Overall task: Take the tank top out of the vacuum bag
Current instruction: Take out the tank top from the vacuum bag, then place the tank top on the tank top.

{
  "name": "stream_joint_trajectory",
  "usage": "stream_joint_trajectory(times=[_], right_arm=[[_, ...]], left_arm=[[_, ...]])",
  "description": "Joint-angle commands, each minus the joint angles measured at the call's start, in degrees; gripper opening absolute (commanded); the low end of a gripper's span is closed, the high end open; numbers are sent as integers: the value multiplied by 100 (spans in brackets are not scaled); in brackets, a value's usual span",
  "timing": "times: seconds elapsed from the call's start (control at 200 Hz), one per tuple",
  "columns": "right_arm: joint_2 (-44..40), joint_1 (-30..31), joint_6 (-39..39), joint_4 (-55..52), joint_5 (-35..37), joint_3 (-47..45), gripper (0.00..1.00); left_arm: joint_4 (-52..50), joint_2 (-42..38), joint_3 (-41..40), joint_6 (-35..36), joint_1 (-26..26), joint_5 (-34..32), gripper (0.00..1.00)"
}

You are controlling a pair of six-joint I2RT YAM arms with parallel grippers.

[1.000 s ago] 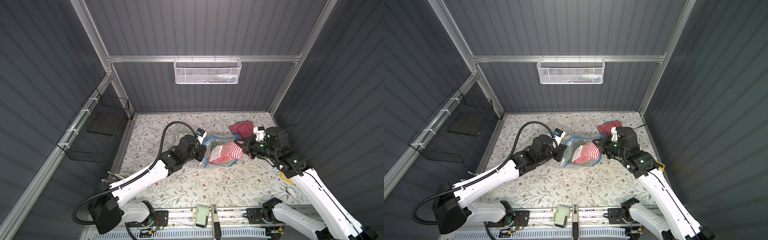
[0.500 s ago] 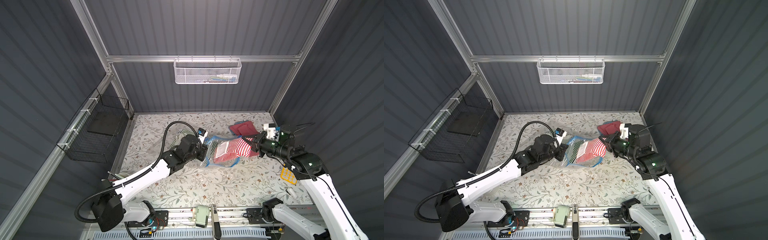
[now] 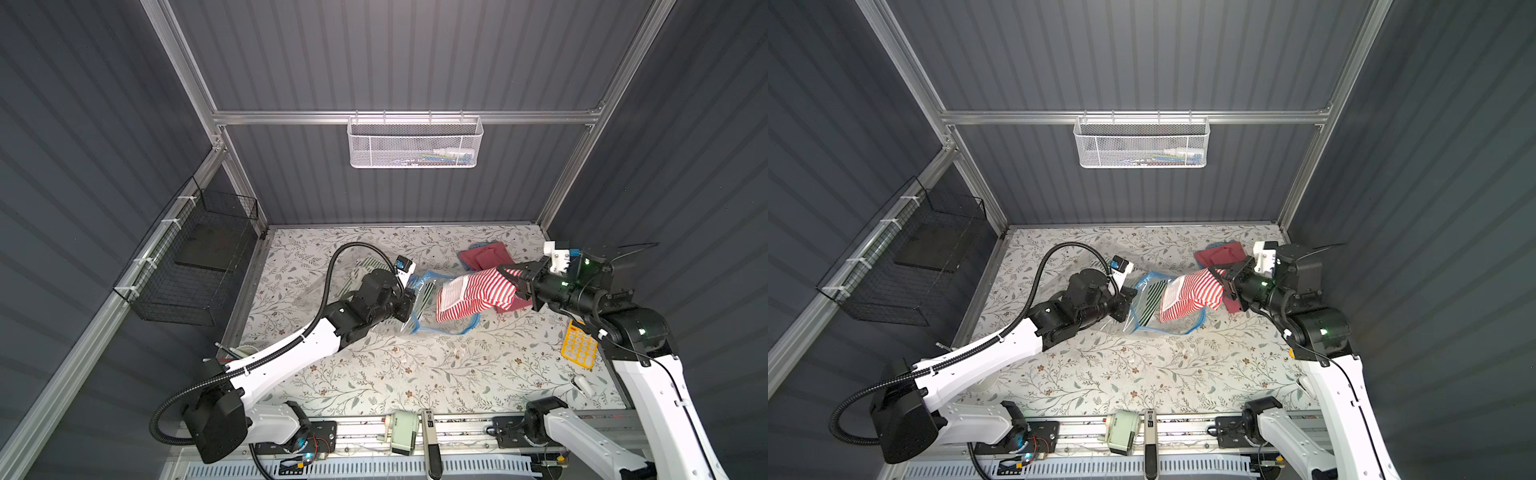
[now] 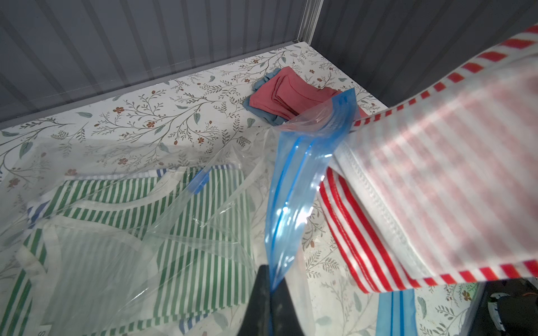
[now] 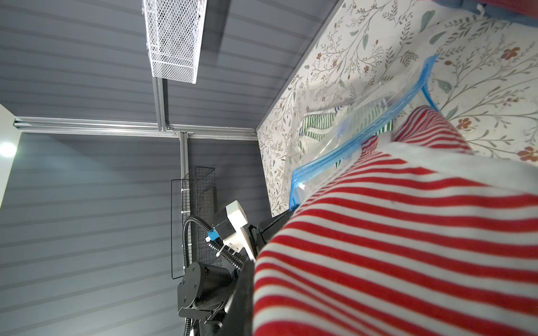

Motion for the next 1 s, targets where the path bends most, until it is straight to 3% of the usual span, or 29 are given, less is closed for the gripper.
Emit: stream_joint_trajectory(times=[0.0,0.475,0.995], right_arm=[[-116,-168,-80,-61,-258,177,0],[-224,-504,-154,-420,-430,470,0],[53,-1790,-533,-524,-1387,770,0]], left_arm=[[140,-10,-110,-25,7,49,0],[273,-18,-178,-47,11,66,0],[167,-168,-260,-22,12,-46,0]])
